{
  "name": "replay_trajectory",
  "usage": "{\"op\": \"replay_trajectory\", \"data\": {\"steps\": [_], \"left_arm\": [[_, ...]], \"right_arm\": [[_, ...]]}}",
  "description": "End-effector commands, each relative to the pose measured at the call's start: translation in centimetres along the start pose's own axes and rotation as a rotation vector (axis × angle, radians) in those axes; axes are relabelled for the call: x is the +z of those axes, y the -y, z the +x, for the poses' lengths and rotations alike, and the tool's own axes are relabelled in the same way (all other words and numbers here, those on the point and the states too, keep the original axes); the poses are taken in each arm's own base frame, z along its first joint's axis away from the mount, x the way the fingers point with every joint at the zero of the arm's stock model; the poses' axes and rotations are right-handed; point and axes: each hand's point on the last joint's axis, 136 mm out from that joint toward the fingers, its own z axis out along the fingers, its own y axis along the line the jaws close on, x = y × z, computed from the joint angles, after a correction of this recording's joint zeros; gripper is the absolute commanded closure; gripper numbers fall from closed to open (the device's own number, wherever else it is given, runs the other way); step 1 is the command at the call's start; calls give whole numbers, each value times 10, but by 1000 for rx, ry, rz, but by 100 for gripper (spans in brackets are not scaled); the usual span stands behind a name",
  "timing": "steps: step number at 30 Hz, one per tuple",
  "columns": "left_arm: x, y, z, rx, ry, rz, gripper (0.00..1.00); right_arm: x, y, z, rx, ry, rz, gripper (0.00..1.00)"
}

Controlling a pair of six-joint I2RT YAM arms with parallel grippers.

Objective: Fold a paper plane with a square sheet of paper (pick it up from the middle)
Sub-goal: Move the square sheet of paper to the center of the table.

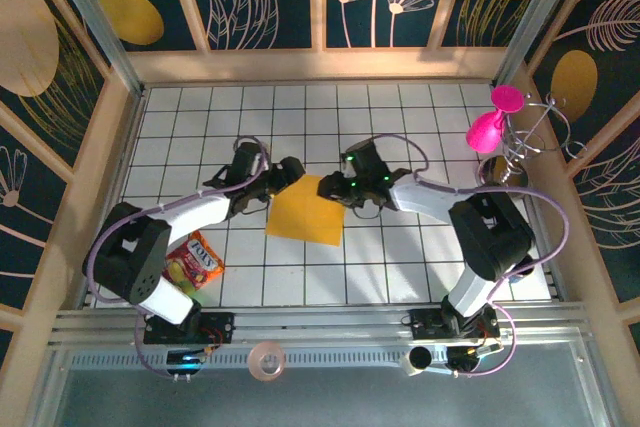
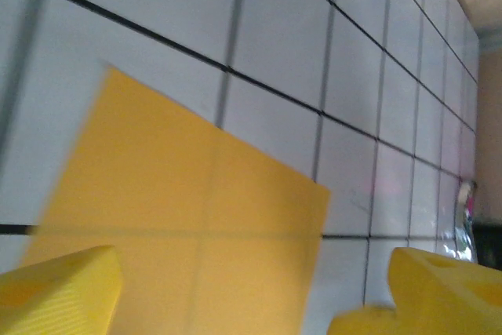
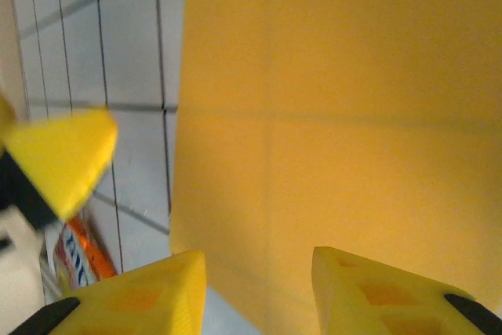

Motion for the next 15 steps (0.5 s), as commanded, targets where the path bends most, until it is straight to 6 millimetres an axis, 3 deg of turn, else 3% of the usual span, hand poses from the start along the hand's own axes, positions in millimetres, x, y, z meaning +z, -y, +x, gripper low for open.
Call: {"op": "replay_trajectory", "data": {"steps": [1, 9, 15], "left_arm": [[-14, -25, -5, 80, 22, -103, 5], [-23, -44, -19, 141, 76, -205, 1], [-16, -40, -15, 152, 43, -178, 1]], "right_arm": [[20, -1, 24, -37, -111, 41, 60], [44, 18, 52, -89, -235, 137, 61], [26, 70, 61, -166, -267, 353, 60]]}}
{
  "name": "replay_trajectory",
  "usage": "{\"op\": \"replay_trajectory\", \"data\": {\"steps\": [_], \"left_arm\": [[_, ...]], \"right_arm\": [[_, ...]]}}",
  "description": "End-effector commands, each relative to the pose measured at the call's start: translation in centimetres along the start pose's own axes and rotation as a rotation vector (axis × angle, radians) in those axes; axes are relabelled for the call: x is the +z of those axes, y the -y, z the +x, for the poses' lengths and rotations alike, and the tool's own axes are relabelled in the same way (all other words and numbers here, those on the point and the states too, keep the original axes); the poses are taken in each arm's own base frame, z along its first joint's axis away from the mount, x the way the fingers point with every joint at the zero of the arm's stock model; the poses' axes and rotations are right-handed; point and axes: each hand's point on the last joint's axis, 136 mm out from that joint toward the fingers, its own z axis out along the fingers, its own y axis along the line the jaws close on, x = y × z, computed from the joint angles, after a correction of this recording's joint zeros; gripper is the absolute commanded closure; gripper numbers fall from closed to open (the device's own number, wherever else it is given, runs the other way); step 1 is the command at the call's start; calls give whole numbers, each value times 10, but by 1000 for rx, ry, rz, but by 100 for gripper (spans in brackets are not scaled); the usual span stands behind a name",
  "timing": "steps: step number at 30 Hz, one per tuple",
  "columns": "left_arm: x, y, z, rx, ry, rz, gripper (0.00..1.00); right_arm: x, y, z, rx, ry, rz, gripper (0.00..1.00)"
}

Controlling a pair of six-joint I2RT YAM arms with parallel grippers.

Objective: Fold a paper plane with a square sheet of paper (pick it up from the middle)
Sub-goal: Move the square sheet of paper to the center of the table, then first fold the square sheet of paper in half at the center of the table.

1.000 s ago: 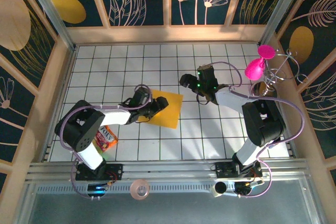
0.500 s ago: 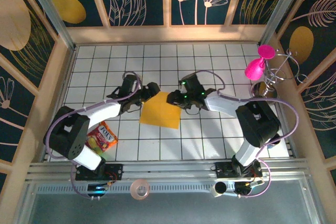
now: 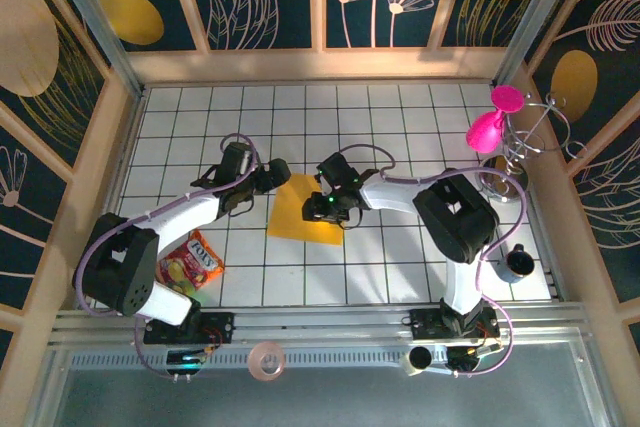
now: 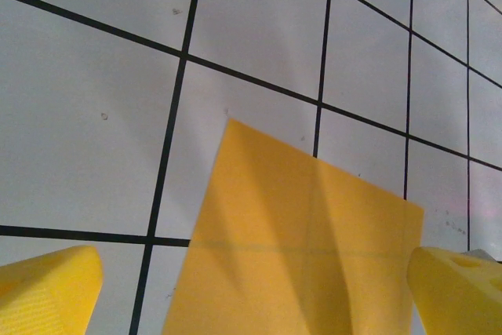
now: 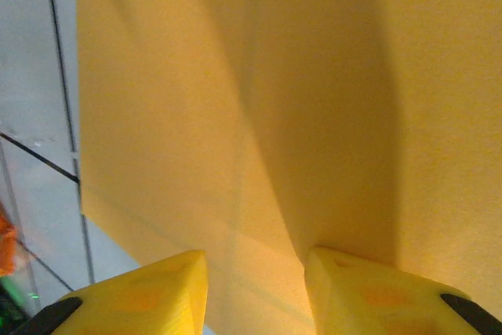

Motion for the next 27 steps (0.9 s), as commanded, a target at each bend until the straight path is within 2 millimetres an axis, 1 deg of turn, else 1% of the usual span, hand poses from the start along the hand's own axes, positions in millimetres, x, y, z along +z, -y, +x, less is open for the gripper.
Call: {"op": "replay_trajectory", "data": {"steps": [1, 3, 4, 5, 6, 7, 8, 9, 10, 11, 12, 14, 17, 19, 21, 23, 27], "left_arm": [[4, -6, 5, 29, -34, -21, 1], [6, -4, 7, 42, -56, -24, 1], [7, -3, 8, 52, -72, -21, 1], [8, -2, 10, 56, -88, -19, 3], [9, -1, 12, 60, -101, -13, 4], [9, 2, 14, 59, -115, 0, 6], [9, 6, 16, 58, -130, 19, 8], [9, 9, 18, 52, -142, 36, 10], [9, 13, 22, 46, -156, 54, 12], [9, 17, 24, 38, -163, 69, 13], [9, 22, 28, 34, -170, 82, 13], [10, 35, 38, 40, -190, 113, 15], [17, 55, 54, 59, -228, 135, 16], [24, 67, 64, 73, -258, 150, 17], [31, 77, 71, 77, -282, 157, 19], [41, 80, 78, 78, -308, 149, 20], [50, 86, 83, 80, -327, 152, 20]], "right_arm": [[-9, 60, 24, -37, -76, 243, 61], [-17, 79, 24, -58, -78, 309, 66], [-23, 87, 20, -62, -69, 338, 67], [-29, 88, 13, -62, -53, 338, 67], [-33, 83, 7, -64, -32, 310, 68], [-41, 70, -4, -68, 14, 257, 68], [-50, 55, -14, -71, 63, 199, 67], [-58, 44, -22, -67, 112, 158, 65], [-67, 38, -31, -49, 162, 133, 63], [-77, 35, -39, -14, 216, 116, 58], [-83, 40, -44, 31, 247, 115, 55], [-90, 57, -52, 141, 293, 106, 53], [-92, 83, -55, 279, 318, 82, 51], [-91, 89, -59, 314, 318, 60, 50], [-89, 90, -63, 318, 317, 53, 51], [-86, 88, -66, 312, 306, 42, 51], [-78, 86, -66, 303, 280, 28, 58]]}}
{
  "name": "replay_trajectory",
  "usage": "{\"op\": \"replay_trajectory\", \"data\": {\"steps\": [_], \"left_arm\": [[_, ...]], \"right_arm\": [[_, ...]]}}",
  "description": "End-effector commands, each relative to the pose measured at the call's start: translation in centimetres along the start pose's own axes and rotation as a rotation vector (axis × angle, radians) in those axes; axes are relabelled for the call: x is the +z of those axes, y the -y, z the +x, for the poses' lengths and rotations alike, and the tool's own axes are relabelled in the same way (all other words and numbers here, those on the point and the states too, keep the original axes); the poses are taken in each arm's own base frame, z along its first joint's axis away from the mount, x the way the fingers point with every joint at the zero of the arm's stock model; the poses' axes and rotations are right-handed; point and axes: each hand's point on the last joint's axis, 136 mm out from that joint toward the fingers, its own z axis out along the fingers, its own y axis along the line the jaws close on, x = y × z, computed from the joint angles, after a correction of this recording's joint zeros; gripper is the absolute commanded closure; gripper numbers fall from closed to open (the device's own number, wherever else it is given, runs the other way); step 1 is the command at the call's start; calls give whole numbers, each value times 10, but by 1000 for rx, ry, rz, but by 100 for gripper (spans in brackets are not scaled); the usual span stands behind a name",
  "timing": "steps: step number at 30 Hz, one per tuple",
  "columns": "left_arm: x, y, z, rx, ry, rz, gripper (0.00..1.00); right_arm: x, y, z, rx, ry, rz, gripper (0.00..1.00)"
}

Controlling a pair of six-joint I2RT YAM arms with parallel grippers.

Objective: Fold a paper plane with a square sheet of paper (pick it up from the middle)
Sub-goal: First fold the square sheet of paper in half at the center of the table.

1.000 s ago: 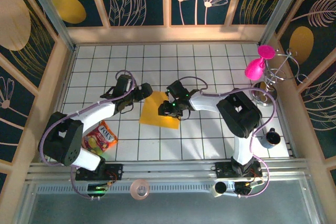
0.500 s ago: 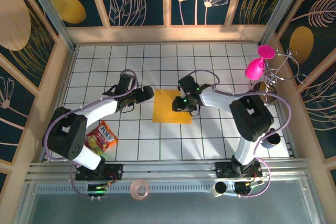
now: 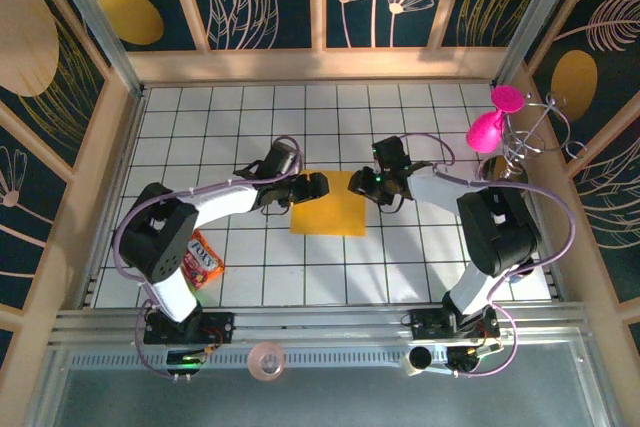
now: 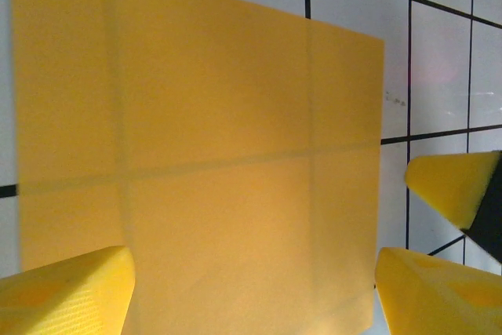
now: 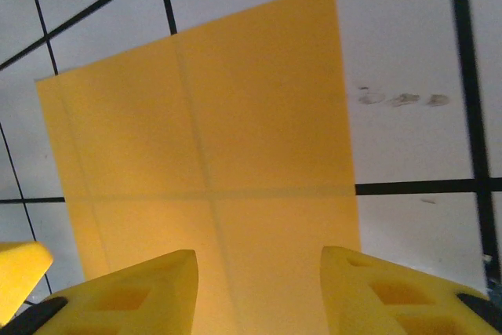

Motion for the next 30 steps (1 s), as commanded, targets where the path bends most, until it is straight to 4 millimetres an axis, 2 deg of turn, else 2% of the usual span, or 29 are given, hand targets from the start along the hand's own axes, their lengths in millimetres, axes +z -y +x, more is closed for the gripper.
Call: {"op": "replay_trajectory", "data": {"steps": [1, 5, 17, 30], "left_arm": [[7, 10, -1, -17, -21, 26, 21], [14, 14, 2, -8, -38, 31, 21], [30, -2, 16, -39, -73, 2, 19], [29, -24, 26, -73, -53, -45, 19]], "right_arm": [[7, -11, -3, 2, -16, -43, 60], [15, -11, 2, 2, -47, -55, 66], [30, 0, 13, 17, -99, -46, 68], [39, -17, 19, 37, -145, -156, 70]]}}
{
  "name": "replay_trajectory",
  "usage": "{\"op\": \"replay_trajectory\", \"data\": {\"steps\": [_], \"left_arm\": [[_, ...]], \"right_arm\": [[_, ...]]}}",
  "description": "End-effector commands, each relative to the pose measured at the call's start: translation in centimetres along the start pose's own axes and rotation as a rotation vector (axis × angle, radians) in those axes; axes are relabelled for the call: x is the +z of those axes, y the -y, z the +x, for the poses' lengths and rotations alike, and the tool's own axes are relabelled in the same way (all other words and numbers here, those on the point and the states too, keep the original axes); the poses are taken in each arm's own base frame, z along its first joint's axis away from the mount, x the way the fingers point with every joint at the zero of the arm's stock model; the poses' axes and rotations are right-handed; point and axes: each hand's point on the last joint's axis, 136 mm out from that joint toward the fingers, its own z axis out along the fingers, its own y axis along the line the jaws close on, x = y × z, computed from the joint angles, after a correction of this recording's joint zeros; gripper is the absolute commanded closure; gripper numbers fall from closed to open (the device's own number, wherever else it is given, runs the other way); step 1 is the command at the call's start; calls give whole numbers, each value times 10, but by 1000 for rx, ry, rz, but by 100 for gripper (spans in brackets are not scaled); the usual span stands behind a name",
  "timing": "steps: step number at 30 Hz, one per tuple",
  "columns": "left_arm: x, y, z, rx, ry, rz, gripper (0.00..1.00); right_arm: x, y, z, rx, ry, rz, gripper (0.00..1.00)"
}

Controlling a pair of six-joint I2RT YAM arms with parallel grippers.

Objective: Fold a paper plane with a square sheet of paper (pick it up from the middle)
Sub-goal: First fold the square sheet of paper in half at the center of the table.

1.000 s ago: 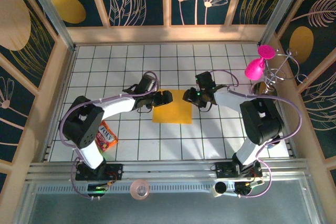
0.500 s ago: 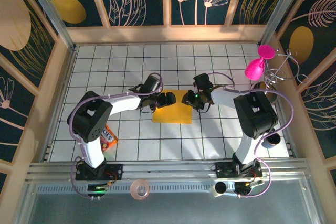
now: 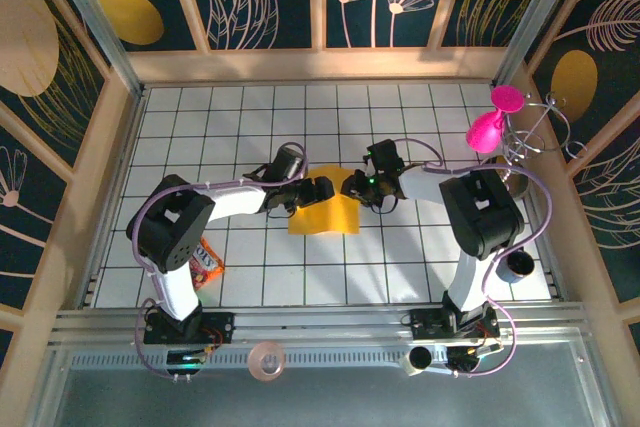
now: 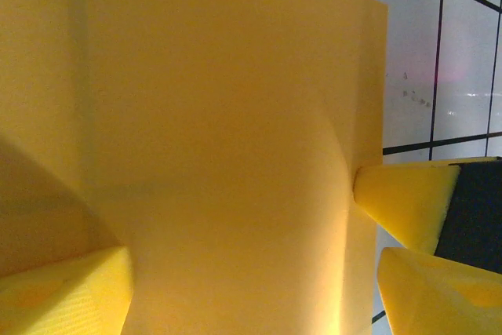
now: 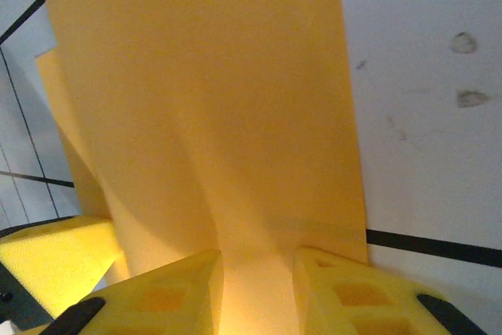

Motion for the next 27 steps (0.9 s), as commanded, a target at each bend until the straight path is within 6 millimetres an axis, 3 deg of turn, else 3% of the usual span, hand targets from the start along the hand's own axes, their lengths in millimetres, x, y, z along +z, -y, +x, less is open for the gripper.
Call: {"op": "replay_trajectory", "data": {"steps": [1, 12, 27], "left_arm": [[3, -21, 13, -33, -24, -70, 20], [6, -31, 15, -50, -27, -115, 27], [6, -33, 17, -23, -41, -128, 27]], "right_arm": [[8, -2, 6, 21, -37, -32, 70], [11, -20, 14, 51, -83, -160, 73], [10, -41, 17, 80, -117, -282, 76]]}}
